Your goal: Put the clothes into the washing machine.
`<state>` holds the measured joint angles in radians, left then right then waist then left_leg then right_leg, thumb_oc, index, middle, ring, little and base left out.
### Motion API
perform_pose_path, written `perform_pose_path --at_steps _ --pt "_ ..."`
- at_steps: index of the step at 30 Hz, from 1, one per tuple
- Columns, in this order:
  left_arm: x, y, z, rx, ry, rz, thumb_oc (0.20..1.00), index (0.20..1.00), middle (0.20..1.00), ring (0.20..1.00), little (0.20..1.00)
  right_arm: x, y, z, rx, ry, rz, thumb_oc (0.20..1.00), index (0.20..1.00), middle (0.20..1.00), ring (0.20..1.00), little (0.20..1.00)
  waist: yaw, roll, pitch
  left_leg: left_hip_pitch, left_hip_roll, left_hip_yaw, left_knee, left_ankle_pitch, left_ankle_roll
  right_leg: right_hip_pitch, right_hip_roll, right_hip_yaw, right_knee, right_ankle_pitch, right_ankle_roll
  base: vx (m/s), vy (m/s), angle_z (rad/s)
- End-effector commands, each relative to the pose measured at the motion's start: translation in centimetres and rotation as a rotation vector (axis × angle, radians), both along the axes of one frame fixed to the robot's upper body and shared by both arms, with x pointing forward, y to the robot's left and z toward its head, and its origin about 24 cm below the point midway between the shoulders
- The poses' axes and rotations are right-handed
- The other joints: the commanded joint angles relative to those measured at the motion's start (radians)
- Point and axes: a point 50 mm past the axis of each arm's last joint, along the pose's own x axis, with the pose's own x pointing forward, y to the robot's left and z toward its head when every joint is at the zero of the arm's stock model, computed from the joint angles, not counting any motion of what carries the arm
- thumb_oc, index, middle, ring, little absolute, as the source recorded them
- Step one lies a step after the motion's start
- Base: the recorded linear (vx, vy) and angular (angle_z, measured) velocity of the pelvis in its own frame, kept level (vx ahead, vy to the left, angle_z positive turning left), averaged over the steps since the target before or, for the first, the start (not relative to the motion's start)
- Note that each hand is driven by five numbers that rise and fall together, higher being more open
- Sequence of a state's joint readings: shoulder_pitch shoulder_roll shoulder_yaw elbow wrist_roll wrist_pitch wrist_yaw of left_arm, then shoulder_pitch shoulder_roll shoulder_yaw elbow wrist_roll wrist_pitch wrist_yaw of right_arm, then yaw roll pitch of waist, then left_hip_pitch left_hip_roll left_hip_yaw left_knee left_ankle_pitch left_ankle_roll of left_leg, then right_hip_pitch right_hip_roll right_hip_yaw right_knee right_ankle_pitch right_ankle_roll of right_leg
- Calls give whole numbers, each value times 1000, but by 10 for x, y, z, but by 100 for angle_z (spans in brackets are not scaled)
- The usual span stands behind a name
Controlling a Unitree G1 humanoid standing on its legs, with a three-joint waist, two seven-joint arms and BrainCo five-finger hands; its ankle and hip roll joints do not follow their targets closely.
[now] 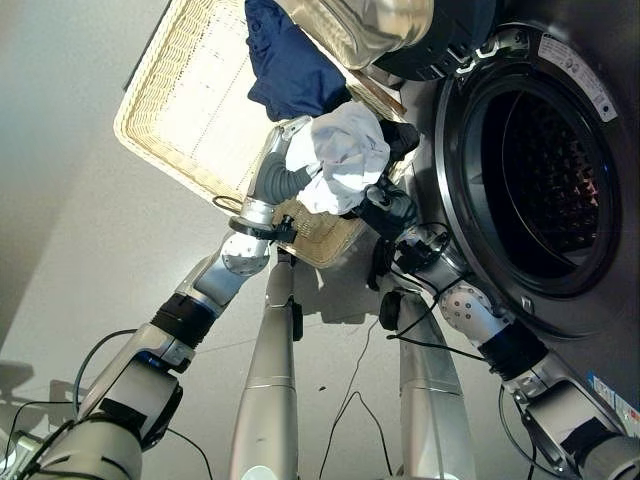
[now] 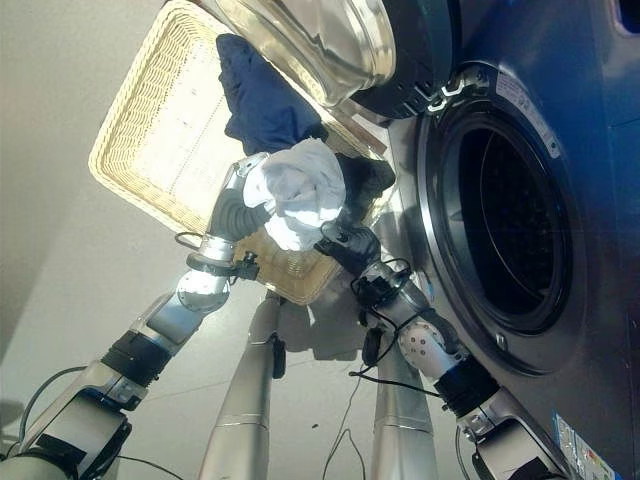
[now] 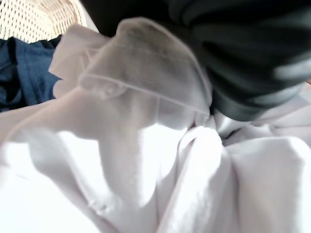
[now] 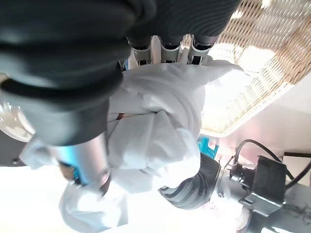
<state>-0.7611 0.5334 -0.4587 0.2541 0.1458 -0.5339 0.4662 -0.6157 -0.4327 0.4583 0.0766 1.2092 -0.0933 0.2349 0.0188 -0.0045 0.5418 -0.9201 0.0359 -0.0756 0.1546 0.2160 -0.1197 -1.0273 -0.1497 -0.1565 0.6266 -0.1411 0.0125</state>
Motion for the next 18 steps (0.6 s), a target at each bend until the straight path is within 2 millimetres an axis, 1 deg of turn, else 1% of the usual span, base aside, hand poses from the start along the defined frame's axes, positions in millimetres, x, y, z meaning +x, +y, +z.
perform_pose_path --at_steps 1,5,8,18 --pt "-18 -24 17 74 -154 -85 200 200 200 200 200 -31 24 45 167 -210 173 200 200 200 200 200 -2 -4 -22 -19 -51 63 145 -132 21 47 23 -14 -269 234 138 0 0 0" --pt "-20 -26 17 104 -190 -67 200 200 200 200 200 -30 23 47 175 -197 138 200 200 200 200 200 -5 -1 -22 -24 -51 68 146 -131 20 41 23 -12 -269 237 139 0 0 0" --pt "-20 -29 16 133 -212 -54 200 200 200 200 200 -26 20 44 178 -171 98 200 200 200 200 200 -7 0 -22 -22 -49 73 144 -130 20 41 23 -13 -271 238 139 0 0 0" --pt "-20 -35 16 225 -287 1 200 200 200 200 200 -23 16 41 176 -140 55 200 200 200 200 200 -16 2 -22 -26 -46 83 138 -124 17 34 26 -8 -277 244 142 0 0 0"
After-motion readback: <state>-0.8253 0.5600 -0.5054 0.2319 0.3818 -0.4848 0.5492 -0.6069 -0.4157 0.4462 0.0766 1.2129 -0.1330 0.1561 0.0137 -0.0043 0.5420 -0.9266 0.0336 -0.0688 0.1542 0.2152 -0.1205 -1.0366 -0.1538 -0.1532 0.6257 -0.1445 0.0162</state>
